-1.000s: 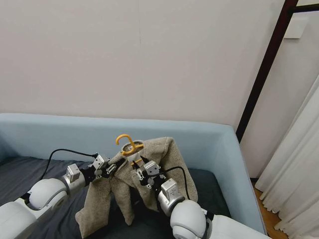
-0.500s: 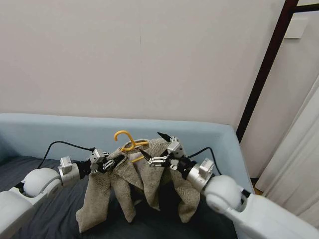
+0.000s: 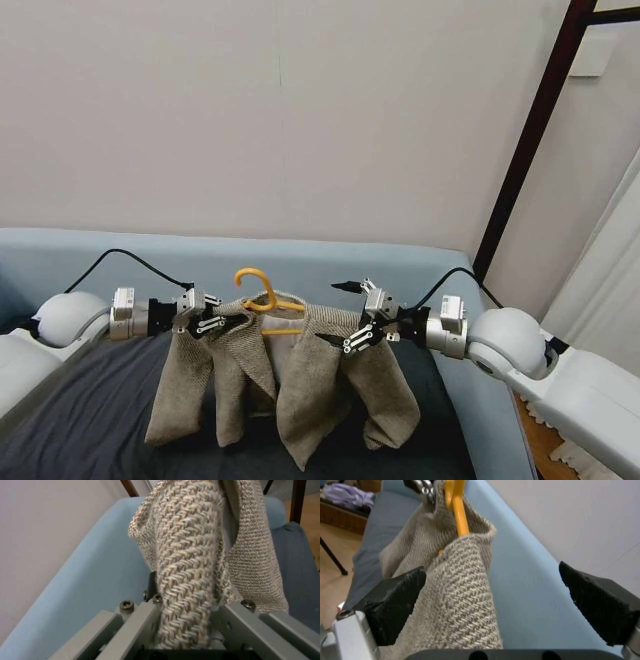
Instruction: Pick up the clothes from the sofa and hang them on the clothes hanger.
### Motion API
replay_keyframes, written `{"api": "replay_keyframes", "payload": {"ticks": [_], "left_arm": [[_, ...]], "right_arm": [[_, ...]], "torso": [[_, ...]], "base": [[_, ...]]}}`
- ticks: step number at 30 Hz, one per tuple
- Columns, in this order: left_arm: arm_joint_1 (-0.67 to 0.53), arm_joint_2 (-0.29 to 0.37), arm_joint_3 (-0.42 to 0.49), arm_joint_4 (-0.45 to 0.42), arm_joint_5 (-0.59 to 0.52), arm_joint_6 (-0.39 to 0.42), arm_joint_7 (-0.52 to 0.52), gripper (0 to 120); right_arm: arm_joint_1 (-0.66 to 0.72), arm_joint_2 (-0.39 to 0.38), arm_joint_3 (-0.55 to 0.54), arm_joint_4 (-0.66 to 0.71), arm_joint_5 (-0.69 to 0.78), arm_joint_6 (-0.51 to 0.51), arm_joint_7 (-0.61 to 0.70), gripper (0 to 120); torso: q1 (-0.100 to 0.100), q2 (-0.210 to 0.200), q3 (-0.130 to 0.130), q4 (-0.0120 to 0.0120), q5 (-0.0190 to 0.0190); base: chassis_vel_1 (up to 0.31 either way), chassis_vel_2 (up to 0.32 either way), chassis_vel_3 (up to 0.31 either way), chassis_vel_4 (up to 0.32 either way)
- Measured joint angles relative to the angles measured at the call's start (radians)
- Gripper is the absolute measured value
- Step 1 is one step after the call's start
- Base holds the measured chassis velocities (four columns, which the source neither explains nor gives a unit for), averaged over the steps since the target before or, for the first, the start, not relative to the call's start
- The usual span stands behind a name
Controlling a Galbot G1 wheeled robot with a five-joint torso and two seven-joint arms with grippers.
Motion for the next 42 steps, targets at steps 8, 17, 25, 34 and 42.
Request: {"api": "replay_keyframes", "payload": {"ticks": [8, 17, 25, 34, 42], "left_arm": [[-0.008, -0.004, 0.002, 0.012, 0.016, -0.009, 0.019, 3], [-0.012, -0.005, 0.007, -0.011, 0.022, -0.012, 0.036, 4], [-0.023, -0.021, 0.029, -0.010, 0.038, -0.011, 0.040, 3], [-0.040, -0.037, 0.035, 0.008, 0.074, -0.034, 0.054, 3], [-0.048, -0.042, 0.037, 0.004, 0.070, -0.038, 0.055, 3]], "right_arm": [[0.003, 0.006, 0.004, -0.033, -0.068, -0.047, -0.173, 100], [0.007, 0.021, -0.001, -0.035, -0.153, -0.065, -0.171, 72], [0.002, 0.028, 0.003, -0.034, -0.176, -0.060, -0.183, 41], [0.021, 0.019, 0.017, -0.046, -0.064, -0.095, -0.338, 11], [-0.004, 0.021, 0.032, -0.051, -0.069, -0.098, -0.385, 10]], "torso": [[0.000, 0.000, 0.000, -0.0001, -0.0001], [0.000, 0.000, 0.000, 0.0000, -0.0003], [0.000, 0.000, 0.000, -0.0003, -0.0001], [0.000, 0.000, 0.000, -0.0001, -0.0002], [0.000, 0.000, 0.000, -0.0002, 0.0000]], "base": [[0.000, 0.000, 0.000, 0.000], [0.000, 0.000, 0.000, 0.000], [0.000, 0.000, 0.000, 0.000], [0.000, 0.000, 0.000, 0.000], [0.000, 0.000, 0.000, 0.000]]}}
